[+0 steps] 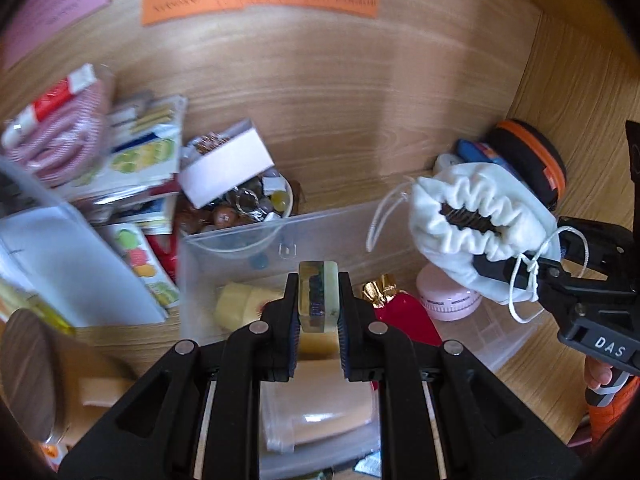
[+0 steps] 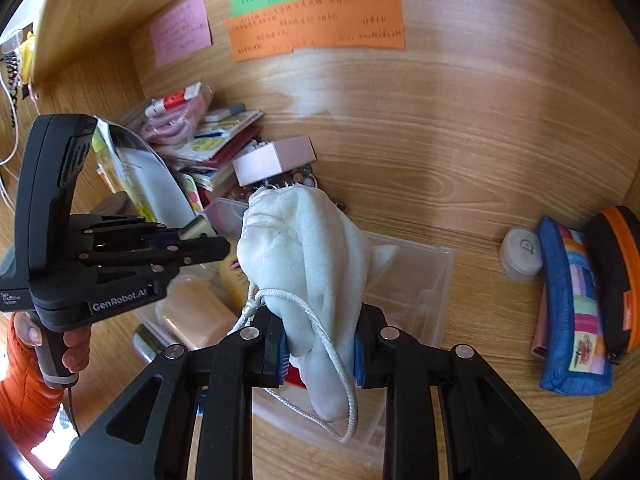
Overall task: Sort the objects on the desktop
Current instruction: 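Carry the pouch and green block over the clear box and release them inside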
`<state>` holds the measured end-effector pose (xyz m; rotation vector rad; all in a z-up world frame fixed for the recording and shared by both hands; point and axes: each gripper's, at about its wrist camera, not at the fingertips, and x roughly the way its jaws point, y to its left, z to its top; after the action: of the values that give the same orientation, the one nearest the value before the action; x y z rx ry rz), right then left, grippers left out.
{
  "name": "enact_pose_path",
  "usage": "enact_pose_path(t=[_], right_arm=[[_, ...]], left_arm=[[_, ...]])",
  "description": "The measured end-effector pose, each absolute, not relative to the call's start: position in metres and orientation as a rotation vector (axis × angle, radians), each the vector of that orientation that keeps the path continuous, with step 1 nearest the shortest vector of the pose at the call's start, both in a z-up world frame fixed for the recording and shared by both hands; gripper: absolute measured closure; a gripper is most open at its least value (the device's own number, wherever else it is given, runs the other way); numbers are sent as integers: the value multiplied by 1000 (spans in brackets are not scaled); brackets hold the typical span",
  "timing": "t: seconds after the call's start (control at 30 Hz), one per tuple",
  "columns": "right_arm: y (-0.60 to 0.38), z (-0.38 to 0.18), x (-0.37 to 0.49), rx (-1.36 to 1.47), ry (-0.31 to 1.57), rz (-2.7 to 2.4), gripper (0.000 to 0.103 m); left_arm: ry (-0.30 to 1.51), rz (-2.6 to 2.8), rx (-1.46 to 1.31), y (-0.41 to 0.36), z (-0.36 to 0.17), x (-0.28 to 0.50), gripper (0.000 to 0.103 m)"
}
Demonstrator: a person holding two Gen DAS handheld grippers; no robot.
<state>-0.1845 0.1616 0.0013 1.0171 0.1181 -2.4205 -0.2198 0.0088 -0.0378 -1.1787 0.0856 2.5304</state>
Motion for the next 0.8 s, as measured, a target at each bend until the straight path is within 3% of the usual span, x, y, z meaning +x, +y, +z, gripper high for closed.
enact_pose_path(t=[0.8], right_arm=[[141,-44,-230,1170,253,-2350,79]], left_arm=[[285,2389,-1414,46,-83,-260,88]])
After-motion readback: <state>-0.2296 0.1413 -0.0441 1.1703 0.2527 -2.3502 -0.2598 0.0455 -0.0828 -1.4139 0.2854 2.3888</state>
